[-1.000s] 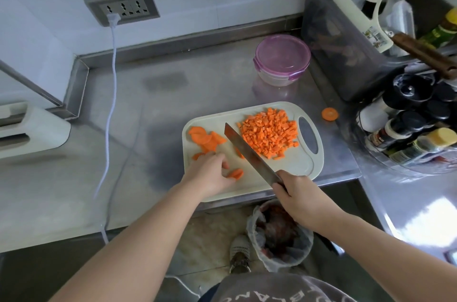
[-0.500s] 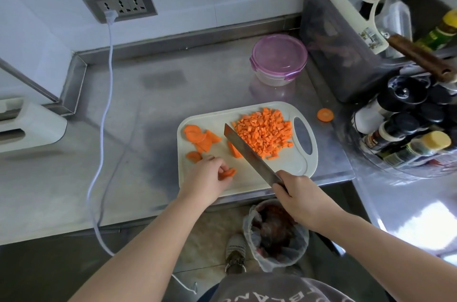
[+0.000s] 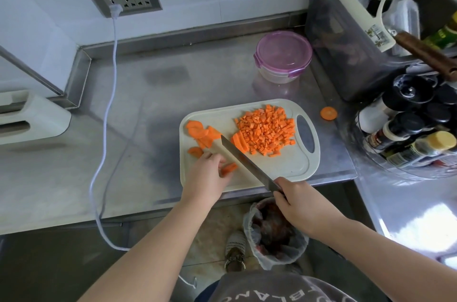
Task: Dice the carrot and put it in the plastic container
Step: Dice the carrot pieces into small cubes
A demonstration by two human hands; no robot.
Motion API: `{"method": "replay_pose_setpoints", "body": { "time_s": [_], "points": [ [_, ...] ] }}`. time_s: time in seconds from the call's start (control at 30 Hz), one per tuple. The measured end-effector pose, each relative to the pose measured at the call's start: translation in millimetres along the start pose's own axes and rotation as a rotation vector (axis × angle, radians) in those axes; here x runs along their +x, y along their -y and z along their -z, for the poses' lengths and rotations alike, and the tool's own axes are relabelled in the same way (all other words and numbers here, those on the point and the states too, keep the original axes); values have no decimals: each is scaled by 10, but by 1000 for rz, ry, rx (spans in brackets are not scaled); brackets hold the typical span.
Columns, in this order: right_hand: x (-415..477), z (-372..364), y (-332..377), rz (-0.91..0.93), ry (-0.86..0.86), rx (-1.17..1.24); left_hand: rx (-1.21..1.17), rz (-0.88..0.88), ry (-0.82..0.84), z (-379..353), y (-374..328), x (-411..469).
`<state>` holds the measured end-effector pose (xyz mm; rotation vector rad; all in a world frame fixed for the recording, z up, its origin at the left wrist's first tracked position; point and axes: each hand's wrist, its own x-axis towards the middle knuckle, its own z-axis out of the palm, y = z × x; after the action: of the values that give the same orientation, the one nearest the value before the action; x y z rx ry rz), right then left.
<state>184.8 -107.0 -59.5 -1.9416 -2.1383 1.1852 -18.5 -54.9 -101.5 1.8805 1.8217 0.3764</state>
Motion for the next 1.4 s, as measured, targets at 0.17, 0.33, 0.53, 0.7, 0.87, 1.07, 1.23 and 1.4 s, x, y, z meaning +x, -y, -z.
{"method": "replay_pose_setpoints", "body": {
  "time_s": [0.17,0.33,0.53,0.7,0.87,1.07,1.23,1.4],
  "points": [
    [-13,-92,-13,-11,8,-73,-4,65,9,-40,-71,-24],
    [0,-130,-19,-19,6,-71,-51,118,-7,-58,-123,-29],
    [28,-110,0,-16,0,-104,-141,185,0,-75,-91,-31],
    [17,-128,11,-32,-24,-141,-137,197,5,-63,-94,-44],
    [-5,-169,28,-27,-12,-138,-151,219,36,-37,-87,-61],
    [28,-144,36,-36,-29,-114,-136,197,-15,-28,-141,-42],
    [7,-118,66,-13,-59,-135,-196,201,-62,-44,-158,-40],
    [-57,-146,59,-30,-28,-238,-185,213,-59,-37,-160,-47]
  ]
}}
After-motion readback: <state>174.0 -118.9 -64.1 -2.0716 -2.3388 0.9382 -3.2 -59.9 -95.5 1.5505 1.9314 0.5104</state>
